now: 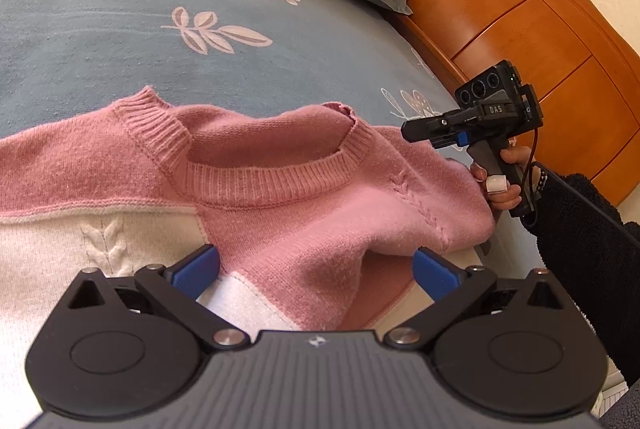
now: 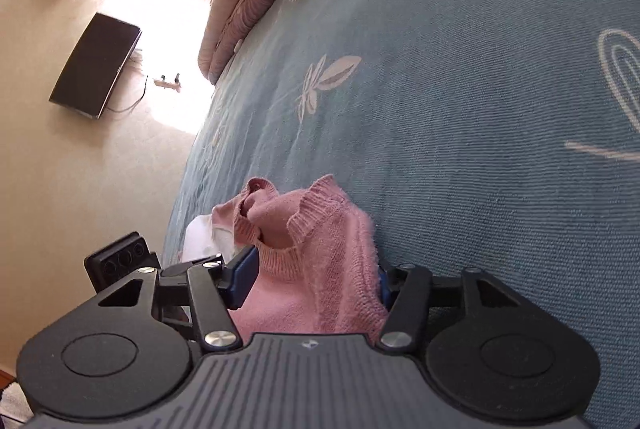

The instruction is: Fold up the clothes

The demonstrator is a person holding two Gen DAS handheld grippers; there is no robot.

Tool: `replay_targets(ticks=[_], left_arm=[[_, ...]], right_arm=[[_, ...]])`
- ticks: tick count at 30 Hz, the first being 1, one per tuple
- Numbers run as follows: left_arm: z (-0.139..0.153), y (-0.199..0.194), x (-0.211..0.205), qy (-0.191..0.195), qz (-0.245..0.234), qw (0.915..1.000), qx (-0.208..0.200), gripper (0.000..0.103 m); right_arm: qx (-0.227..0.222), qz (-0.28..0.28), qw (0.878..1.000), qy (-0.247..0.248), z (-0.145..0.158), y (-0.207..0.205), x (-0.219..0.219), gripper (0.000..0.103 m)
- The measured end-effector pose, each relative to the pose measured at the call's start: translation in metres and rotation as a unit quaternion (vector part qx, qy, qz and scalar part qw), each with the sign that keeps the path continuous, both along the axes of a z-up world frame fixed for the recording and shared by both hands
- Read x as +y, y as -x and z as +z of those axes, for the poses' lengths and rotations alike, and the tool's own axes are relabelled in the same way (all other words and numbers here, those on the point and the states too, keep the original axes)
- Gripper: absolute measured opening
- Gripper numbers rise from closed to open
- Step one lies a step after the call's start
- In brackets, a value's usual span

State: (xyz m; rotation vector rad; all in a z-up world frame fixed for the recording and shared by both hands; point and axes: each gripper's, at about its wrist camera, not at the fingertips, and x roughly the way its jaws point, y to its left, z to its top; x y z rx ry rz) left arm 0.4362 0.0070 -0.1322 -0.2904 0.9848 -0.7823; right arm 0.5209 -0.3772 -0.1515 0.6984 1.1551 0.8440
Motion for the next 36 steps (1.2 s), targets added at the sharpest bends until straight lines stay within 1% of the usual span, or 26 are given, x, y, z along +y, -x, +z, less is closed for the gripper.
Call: replay_targets(ticks=[2,3,4,5,6,7,8,11,12,14,17,18,19,22,26,29,31,32,33,35,36], left_arm=[[0.002,0.0,-0.002,-0.01,-0.003,0.9999,-0.004,0.102],[0.003,0.0,-0.003,-0.015,-0.004,0.9999,-0.006,0.101],[0.004,0.0,-0.003,-0.021,-0.005,0.9997,-0.007,0.1],[0.007,0.0,-0.004,-0.028,-0.005,0.9995,-0.01,0.094],[0.012,-0.001,-0.002,-0.039,0.001,0.9991,-0.015,0.08],[0.018,-0.003,0.0,-0.049,0.004,0.9986,-0.022,0.073],[0.026,-0.006,0.004,-0.053,0.003,0.9979,-0.037,0.064],[0.05,-0.027,0.023,-0.07,0.021,0.9938,-0.084,0.064],[0.055,-0.039,0.032,-0.078,0.035,0.9925,-0.087,0.064],[0.055,-0.065,0.048,-0.098,0.063,0.9898,-0.082,0.063],[0.037,-0.099,0.07,-0.133,0.093,0.9859,-0.042,0.056],[0.03,-0.105,0.076,-0.138,0.094,0.9857,-0.026,0.056],[0.024,-0.108,0.08,-0.139,0.089,0.9862,-0.017,0.056],[0.018,-0.103,0.088,-0.137,0.073,0.9876,-0.022,0.055],[0.02,-0.095,0.084,-0.153,0.046,0.9868,-0.025,0.055],[0.021,-0.091,0.082,-0.165,0.012,0.9861,-0.019,0.054],[0.022,-0.095,0.087,-0.167,-0.003,0.986,-0.012,0.047],[0.021,-0.101,0.09,-0.163,-0.004,0.9867,-0.001,0.039],[0.02,-0.107,0.093,-0.157,-0.006,0.9875,0.008,0.035],[0.018,-0.119,0.097,-0.147,-0.009,0.9888,0.026,0.028],[0.018,-0.122,0.096,-0.142,-0.008,0.9892,0.034,0.028]], right_arm=[[-0.004,0.018,1.0,0.017,-0.001,-0.002,0.004,0.045],[-0.003,0.024,0.999,0.026,-0.003,-0.004,0.005,0.01],[0.008,0.02,0.999,0.033,-0.01,-0.007,0.003,0.007],[0.006,0.02,0.999,0.027,-0.011,-0.006,0.001,0.007],[0.003,0.021,1.0,0.023,-0.012,-0.006,0.0,0.007],[-0.006,0.024,0.999,0.028,-0.01,-0.004,0.001,0.007],[-0.011,0.027,0.999,0.031,-0.009,-0.003,0.002,0.007],[-0.014,0.029,0.999,0.033,-0.008,-0.003,0.001,0.007],[-0.015,0.03,0.999,0.033,-0.008,-0.003,0.001,0.007],[-0.017,0.031,0.999,0.033,-0.008,-0.003,0.001,0.007],[-0.018,0.03,0.999,0.031,-0.009,-0.003,-0.001,0.007],[-0.017,0.03,0.999,0.03,-0.009,-0.003,-0.001,0.007],[-0.017,0.029,0.999,0.029,-0.009,-0.003,-0.002,0.007],[-0.019,0.029,0.999,0.023,-0.011,-0.004,-0.004,0.007],[-0.022,0.028,0.999,0.015,-0.012,-0.003,-0.006,0.007],[-0.026,0.026,0.999,0.017,-0.011,-0.001,-0.005,0.007],[-0.025,0.025,0.999,0.016,-0.011,-0.001,-0.005,0.007],[-0.025,0.026,0.999,0.016,-0.011,-0.001,-0.005,0.007],[-0.024,0.025,0.999,0.015,-0.011,-0.001,-0.005,0.007],[-0.025,0.024,0.999,0.014,-0.011,0.0,-0.005,0.007],[-0.025,0.024,0.999,0.014,-0.011,0.0,-0.005,0.007]])
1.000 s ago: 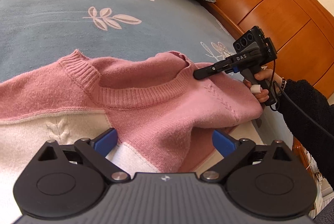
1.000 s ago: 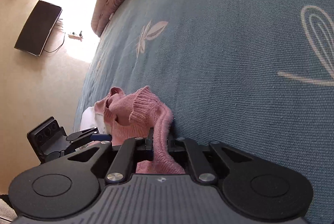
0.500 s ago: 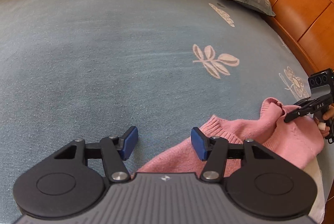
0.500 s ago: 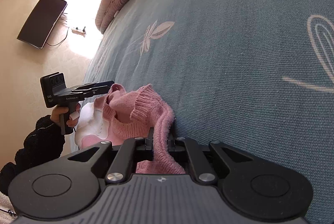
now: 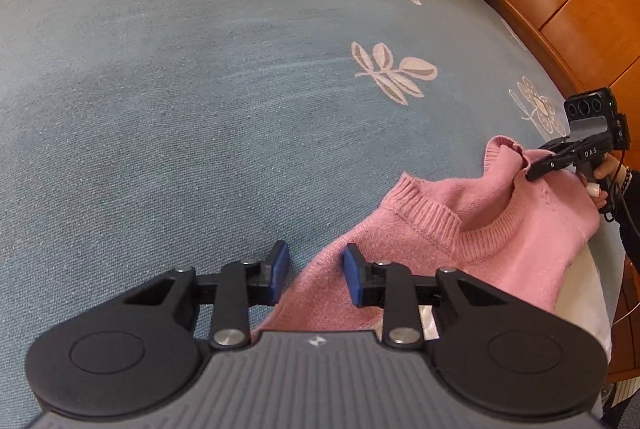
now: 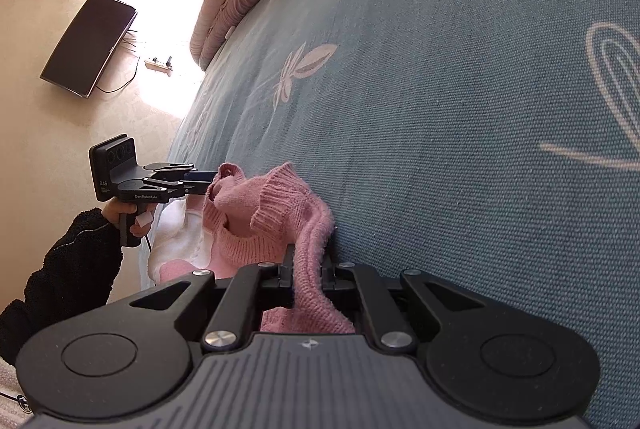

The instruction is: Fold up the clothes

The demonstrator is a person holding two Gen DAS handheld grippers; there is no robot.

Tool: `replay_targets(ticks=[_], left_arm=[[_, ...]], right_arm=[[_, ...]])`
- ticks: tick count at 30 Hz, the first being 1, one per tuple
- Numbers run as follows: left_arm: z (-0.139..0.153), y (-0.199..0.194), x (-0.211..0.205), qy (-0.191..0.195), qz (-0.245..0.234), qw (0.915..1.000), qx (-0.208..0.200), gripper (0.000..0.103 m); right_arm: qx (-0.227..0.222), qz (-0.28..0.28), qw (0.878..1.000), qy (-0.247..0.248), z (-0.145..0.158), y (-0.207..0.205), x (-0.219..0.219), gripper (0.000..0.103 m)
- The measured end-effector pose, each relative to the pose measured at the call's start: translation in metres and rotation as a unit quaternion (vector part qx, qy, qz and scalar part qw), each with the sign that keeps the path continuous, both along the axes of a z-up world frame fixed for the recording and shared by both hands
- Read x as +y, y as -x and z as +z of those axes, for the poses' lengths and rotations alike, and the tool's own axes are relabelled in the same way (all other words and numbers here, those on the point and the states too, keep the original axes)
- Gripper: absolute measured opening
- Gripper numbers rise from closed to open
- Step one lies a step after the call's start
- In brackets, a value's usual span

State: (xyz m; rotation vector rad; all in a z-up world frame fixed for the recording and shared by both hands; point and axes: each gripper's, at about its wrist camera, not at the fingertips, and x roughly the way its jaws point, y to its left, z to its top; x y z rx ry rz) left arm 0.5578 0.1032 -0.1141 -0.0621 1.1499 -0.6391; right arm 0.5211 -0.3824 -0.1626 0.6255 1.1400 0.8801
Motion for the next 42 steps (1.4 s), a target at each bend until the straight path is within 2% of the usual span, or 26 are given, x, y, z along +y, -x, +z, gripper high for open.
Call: replay_targets(ticks=[1,4,6,8,11,15,18,20,22,24,28,31,36,39,41,42], left_arm=[[0.001,-0.001,-0.002,0.002,-0.003,1.0,0.007,0.027],[0.005,0.012,-0.014,-0.011,-0.075,0.9969,0.02,0.026],[0.004,0.012,-0.011,-0.018,-0.087,0.9957,0.025,0.027],[0.001,0.003,-0.009,-0.019,-0.077,0.9964,0.03,0.021],[-0.001,-0.003,-0.013,-0.009,-0.063,0.9976,0.026,0.02],[0.006,0.008,-0.024,-0.042,-0.06,0.9971,0.021,0.018],[0.011,0.021,-0.04,-0.089,-0.069,0.9935,-0.01,0.013],[0.015,0.035,-0.054,-0.129,-0.074,0.9881,-0.04,0.011],[0.017,0.044,-0.061,-0.146,-0.064,0.9855,-0.058,0.008],[0.022,0.049,-0.059,-0.147,-0.044,0.9856,-0.071,0.007],[0.04,0.054,-0.055,-0.139,-0.019,0.9847,-0.104,0.007],[0.052,0.05,-0.056,-0.142,-0.003,0.9808,-0.134,0.006],[0.065,0.024,-0.041,-0.138,0.051,0.9742,-0.171,0.006],[0.056,0.003,-0.035,-0.143,0.078,0.9703,-0.179,0.006],[0.042,-0.01,-0.035,-0.147,0.092,0.9689,-0.176,0.006],[0.032,-0.016,-0.035,-0.151,0.101,0.9679,-0.173,0.007]], right_arm=[[0.0,0.0,1.0,0.0,0.0,0.0,0.0,0.007],[-0.001,0.0,1.0,-0.002,0.0,0.001,-0.001,0.007],[-0.001,0.0,1.0,-0.005,-0.001,0.001,-0.002,0.007],[-0.002,-0.001,1.0,-0.008,-0.002,0.001,-0.002,0.007],[-0.004,-0.002,1.0,-0.007,-0.001,0.002,-0.002,0.007],[-0.009,-0.003,1.0,-0.005,-0.001,0.004,-0.002,0.007],[-0.023,-0.003,1.0,0.004,0.002,0.007,0.0,0.007],[-0.033,-0.008,0.999,0.023,0.008,0.011,0.005,0.007],[-0.041,-0.017,0.998,0.046,0.016,0.015,0.01,0.008],[-0.057,-0.019,0.995,0.081,0.028,0.021,0.019,0.011],[-0.116,0.005,0.981,0.157,0.061,0.03,0.041,0.011],[-0.155,0.002,0.969,0.191,0.08,0.025,0.049,0.011],[-0.212,-0.045,0.947,0.238,0.104,0.0,0.056,0.011],[-0.243,-0.068,0.928,0.274,0.107,-0.018,0.066,0.012],[-0.251,-0.071,0.911,0.318,0.095,-0.03,0.081,0.012],[-0.247,-0.069,0.908,0.331,0.085,-0.034,0.085,0.013]])
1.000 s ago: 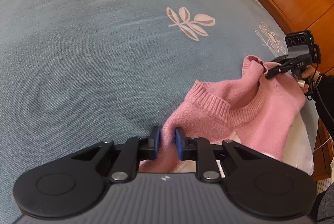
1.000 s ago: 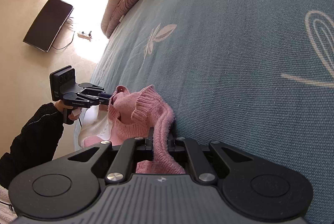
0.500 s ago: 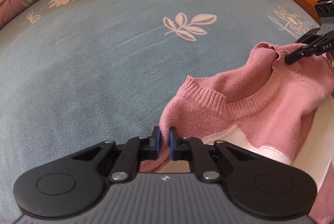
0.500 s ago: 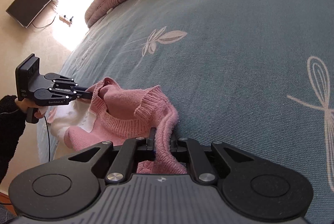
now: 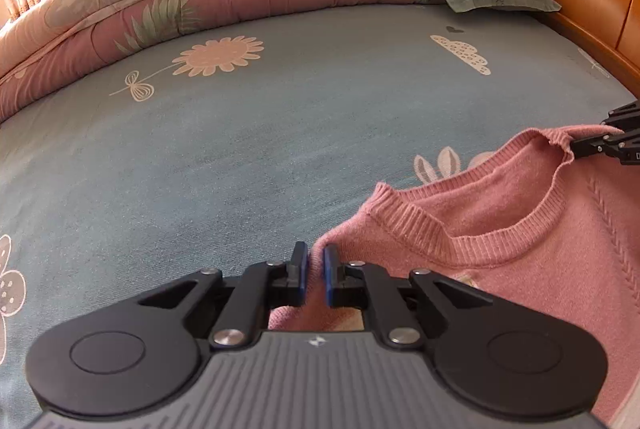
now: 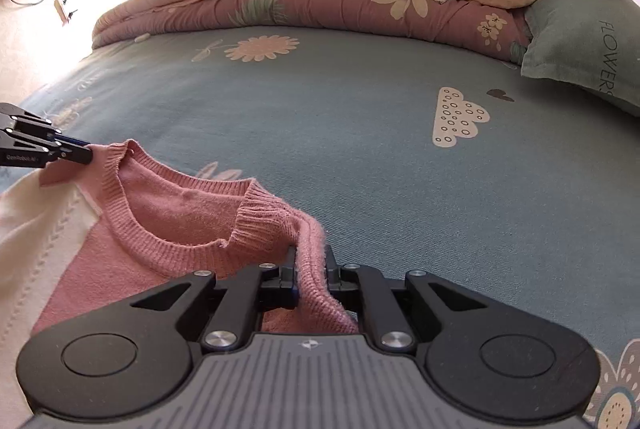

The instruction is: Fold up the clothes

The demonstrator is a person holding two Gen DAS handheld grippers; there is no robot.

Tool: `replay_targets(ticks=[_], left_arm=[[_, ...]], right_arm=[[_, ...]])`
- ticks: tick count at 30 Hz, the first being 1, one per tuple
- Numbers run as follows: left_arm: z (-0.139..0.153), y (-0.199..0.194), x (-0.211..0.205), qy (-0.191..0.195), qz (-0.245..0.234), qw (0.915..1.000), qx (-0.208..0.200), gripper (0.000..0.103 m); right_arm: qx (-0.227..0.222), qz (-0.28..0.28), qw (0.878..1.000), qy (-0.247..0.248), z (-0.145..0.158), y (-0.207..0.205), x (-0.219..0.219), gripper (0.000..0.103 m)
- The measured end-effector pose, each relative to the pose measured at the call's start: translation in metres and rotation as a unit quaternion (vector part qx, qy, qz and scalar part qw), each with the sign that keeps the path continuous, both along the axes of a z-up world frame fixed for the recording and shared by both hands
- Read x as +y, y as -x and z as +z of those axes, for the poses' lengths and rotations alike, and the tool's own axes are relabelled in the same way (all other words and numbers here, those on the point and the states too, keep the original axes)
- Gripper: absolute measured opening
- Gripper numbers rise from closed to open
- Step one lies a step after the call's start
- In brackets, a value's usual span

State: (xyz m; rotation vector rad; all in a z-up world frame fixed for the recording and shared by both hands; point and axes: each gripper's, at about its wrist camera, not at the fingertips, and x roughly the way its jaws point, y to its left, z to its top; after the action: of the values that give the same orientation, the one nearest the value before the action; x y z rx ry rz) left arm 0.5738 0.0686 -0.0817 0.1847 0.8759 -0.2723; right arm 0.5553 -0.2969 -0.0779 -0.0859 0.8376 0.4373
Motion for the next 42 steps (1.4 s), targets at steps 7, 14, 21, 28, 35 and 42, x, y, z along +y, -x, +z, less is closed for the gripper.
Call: replay_targets(ticks=[7,14,21,28,35,42], left_arm=[[-0.029,-0.005,0.008,0.007,0.069,0.9975,-0.011,0.009],[0.009,0.041,-0.023,0.069,-0.044,0.9966,-0.015,0.032],[-0.032,0.061,-0.046,0.068,-0.067,0.994,0.053,0.035],[-0.001,0.066,-0.044,0.086,-0.017,0.9956,0.033,0.055],[0.004,0.151,-0.075,0.123,-0.077,0.9894,0.012,0.076],[-0.021,0.203,-0.109,0.157,-0.065,0.9851,0.028,0.084]], right_arm=[[-0.012,-0.051,0.998,0.017,-0.016,-0.003,-0.003,0.053],[-0.061,-0.044,0.996,-0.053,0.044,0.047,-0.029,0.084],[0.089,-0.008,0.987,-0.133,0.007,0.073,-0.032,0.086],[0.05,-0.08,0.973,-0.211,0.026,0.112,-0.075,0.095],[0.002,-0.205,0.954,-0.218,0.019,0.225,-0.161,0.103],[-0.007,-0.366,0.878,-0.309,-0.044,0.293,-0.259,0.103]])
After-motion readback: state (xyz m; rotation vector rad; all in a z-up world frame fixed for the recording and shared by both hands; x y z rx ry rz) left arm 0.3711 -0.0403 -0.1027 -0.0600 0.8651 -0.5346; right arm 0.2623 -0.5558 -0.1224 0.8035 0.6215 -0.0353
